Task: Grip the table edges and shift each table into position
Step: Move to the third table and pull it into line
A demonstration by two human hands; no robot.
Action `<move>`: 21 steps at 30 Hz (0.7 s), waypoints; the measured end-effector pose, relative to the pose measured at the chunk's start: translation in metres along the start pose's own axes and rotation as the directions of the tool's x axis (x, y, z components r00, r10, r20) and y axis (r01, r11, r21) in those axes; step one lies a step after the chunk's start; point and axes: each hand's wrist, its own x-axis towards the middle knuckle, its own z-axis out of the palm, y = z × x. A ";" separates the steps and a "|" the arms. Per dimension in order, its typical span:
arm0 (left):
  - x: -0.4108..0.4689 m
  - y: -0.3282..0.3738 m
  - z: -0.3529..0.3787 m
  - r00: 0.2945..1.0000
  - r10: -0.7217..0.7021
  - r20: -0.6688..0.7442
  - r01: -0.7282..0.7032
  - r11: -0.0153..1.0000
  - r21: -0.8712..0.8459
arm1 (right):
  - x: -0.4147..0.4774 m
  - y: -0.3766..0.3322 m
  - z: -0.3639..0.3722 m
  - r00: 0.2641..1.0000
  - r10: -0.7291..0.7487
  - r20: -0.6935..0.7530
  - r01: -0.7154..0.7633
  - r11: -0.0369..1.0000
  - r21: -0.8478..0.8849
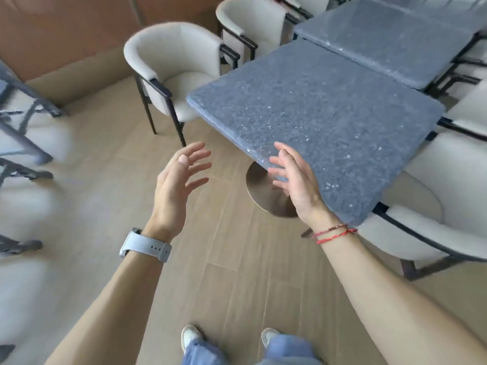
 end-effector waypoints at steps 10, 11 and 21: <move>0.081 -0.016 0.008 0.913 -0.091 0.397 0.107 0.994 -0.019 | -0.031 0.002 -0.002 0.902 0.092 -0.423 -0.075 0.996 0.057; 0.089 -0.020 0.016 0.899 -0.102 0.426 0.119 0.993 -0.012 | -0.032 0.005 -0.007 0.883 0.104 -0.458 -0.083 0.994 0.067; 0.153 -0.045 0.090 0.774 -0.180 0.607 0.150 0.984 0.100 | 0.004 0.029 -0.053 0.762 0.211 -0.613 -0.104 0.973 0.205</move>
